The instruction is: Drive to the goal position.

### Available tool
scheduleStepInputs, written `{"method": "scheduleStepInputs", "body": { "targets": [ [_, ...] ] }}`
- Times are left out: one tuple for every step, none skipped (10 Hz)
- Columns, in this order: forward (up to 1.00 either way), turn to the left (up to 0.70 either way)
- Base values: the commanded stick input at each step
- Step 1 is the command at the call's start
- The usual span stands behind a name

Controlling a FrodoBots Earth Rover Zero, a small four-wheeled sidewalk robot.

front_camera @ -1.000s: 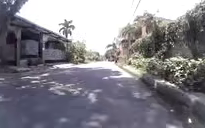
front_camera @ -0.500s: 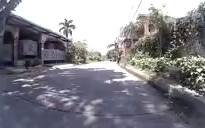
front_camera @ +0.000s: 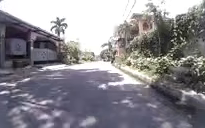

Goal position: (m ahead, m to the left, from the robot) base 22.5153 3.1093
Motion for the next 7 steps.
{"method": "scheduleStepInputs", "body": {
  "targets": [
    [1.00,0.00],
    [1.00,0.00],
    [1.00,0.00],
    [1.00,0.00],
    [1.00,0.00],
    [1.00,0.00],
    [1.00,0.00]
  ]
}}
